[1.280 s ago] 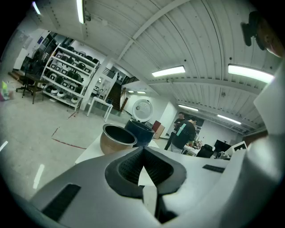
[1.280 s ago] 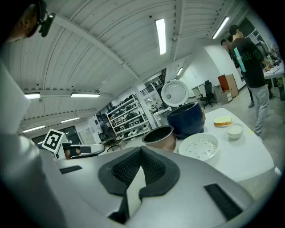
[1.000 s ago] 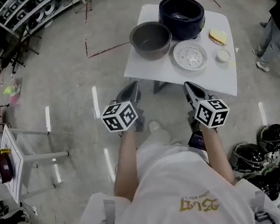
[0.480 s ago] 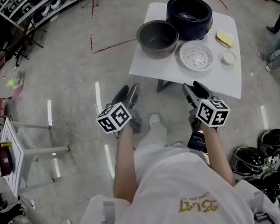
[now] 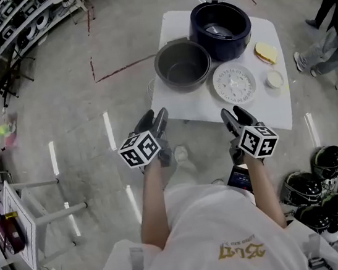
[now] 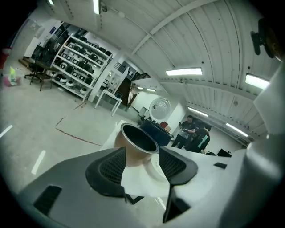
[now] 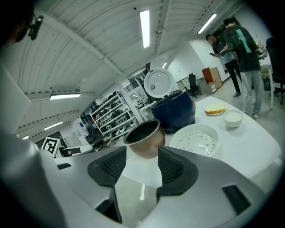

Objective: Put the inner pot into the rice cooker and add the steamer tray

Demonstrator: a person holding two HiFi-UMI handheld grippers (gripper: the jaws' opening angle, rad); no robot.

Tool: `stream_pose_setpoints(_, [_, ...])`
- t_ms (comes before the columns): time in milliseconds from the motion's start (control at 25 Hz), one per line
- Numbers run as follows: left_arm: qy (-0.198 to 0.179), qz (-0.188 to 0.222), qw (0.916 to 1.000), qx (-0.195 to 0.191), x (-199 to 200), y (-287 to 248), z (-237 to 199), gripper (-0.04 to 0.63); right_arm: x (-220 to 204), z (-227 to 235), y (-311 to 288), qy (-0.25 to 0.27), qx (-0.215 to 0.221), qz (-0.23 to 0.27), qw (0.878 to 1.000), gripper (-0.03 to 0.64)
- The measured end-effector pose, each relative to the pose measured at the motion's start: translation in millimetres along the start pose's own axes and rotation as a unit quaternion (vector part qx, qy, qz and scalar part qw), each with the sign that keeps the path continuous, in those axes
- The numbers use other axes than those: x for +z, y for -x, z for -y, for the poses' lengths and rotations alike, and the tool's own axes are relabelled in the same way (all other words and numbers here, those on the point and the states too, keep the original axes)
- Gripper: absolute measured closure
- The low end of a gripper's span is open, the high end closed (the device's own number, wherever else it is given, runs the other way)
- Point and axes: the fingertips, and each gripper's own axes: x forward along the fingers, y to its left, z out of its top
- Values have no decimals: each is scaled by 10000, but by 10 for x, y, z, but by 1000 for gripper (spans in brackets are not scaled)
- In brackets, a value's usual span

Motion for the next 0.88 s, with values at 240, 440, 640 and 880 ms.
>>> stream_pose_setpoints(240, [-12, -203, 9994, -287, 400, -621, -305, 362, 159, 63, -561, -345, -274, 84, 9990, 403])
stream_pose_setpoints(440, [10, -476, 9976, -507, 558, -1026, -505, 362, 203, 152, -895, -621, -532, 126, 9966, 405])
stream_pose_setpoints(640, [33, -796, 9938, -773, 636, -1418, -673, 379, 250, 257, -1177, -852, -830, 264, 9925, 420])
stream_pose_setpoints(880, [-49, -1120, 9895, -913, 651, -1774, -733, 377, 285, 399, -1348, -1177, -1046, 316, 9870, 417])
